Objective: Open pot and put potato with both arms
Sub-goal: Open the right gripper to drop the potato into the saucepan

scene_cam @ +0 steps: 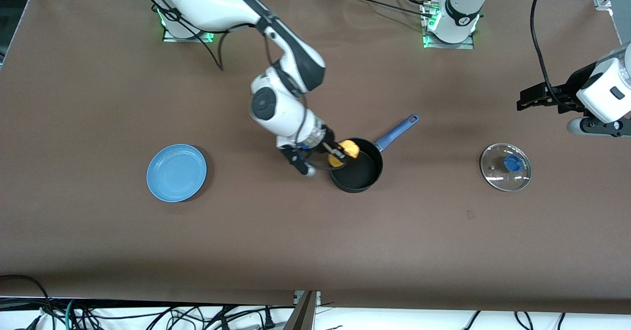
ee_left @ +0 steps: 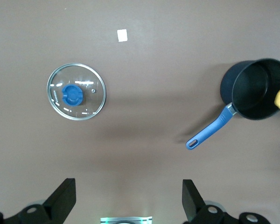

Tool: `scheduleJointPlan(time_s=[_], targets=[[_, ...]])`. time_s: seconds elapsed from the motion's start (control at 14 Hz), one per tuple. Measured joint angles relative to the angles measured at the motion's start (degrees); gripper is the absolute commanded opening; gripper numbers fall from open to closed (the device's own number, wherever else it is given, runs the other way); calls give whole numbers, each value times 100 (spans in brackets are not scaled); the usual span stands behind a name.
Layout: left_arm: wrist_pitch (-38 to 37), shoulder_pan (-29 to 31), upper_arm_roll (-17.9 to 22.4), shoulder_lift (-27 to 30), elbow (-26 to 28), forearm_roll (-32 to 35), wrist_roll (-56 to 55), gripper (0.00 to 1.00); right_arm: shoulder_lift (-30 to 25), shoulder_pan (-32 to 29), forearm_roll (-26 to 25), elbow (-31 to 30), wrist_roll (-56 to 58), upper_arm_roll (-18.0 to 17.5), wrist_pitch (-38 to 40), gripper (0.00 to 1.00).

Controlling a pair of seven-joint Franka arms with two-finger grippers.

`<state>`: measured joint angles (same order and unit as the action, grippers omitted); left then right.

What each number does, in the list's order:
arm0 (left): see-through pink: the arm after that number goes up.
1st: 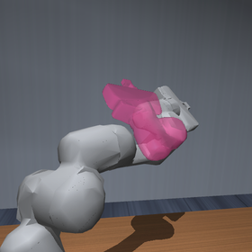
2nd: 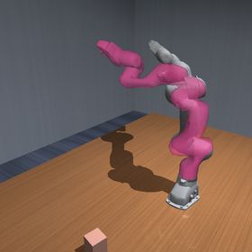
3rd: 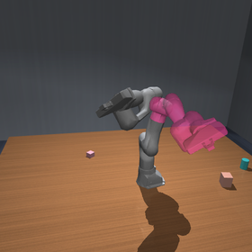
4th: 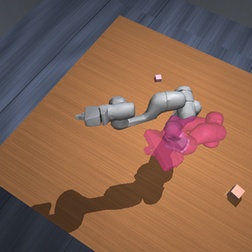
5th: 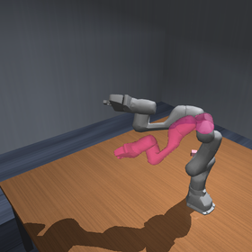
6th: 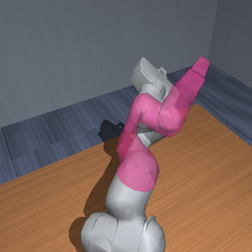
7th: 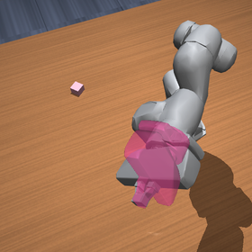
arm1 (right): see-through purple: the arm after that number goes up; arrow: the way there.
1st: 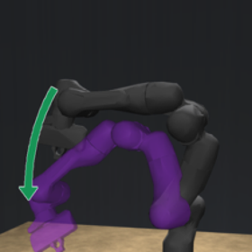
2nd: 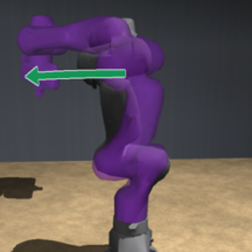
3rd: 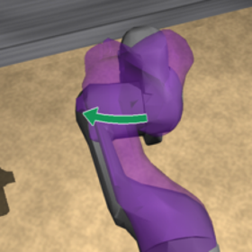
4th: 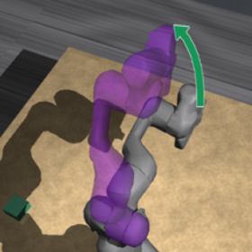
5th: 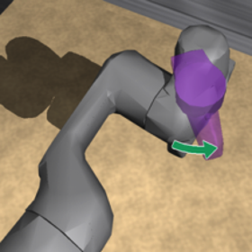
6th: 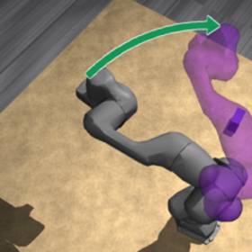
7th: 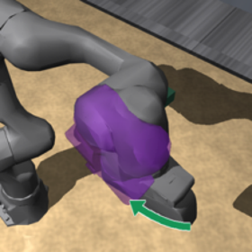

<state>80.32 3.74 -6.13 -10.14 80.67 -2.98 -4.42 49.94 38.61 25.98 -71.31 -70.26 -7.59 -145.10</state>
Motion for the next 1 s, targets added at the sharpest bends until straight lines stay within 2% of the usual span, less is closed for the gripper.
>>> scheduleJointPlan(time_s=[0.14, 0.64, 0.86, 1.0], targets=[[-1, -6, -2, -11, 0, 0, -95, 100, 258, 77, 3, 184, -41, 1, -300, 100], [-1, -101, -4, -121, 2, 0, -119, 100, 177, -80, 4, 532, -55, 22, -202, 100], [-1, -146, -4, -149, 2, 0, -134, 100, -240, -477, -1, 552, 13, 60, 555, 100], [-1, -146, -3, -152, 1, 0, -136, 100, -621, -827, -3, 479, 451, 91, 1217, 100]])
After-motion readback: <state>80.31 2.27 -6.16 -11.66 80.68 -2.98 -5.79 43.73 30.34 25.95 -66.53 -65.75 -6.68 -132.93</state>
